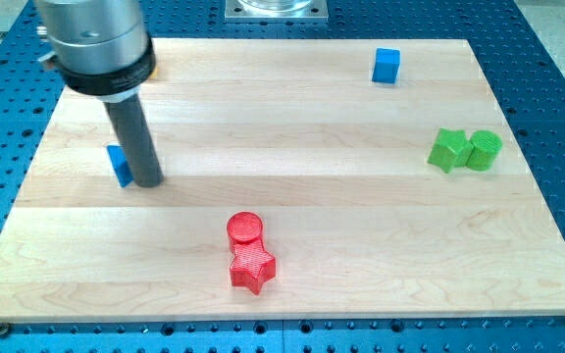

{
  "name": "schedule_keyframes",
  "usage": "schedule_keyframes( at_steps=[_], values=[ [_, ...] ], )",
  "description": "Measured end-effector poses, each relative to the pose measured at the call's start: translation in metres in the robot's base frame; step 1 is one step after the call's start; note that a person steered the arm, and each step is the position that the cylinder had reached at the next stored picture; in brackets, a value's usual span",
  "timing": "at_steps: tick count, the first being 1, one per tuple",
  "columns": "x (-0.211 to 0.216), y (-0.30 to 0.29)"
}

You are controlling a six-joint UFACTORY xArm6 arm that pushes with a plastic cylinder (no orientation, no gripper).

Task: Place the cube into the triangle

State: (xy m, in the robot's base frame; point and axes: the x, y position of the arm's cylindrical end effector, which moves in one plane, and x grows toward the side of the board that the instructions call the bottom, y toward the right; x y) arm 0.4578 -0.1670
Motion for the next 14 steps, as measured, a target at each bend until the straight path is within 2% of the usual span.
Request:
schedule_keyframes(
  at_steps=[1,2,4,5,6,7,8,9,10,12,13,14],
  values=[
    [-0.015,-0.025],
    [-0.028,-0.024],
    [-0.050,0.155],
    [-0.054,0.278],
    [-0.099,0.369],
    [-0.169,0.427],
    [-0.204,0.410],
    [-0.203,0.306],
    [-0.199,0.229],
    [-0.057,0.059],
    [-0.021,0.099],
    [-0.006,0.116]
  ],
)
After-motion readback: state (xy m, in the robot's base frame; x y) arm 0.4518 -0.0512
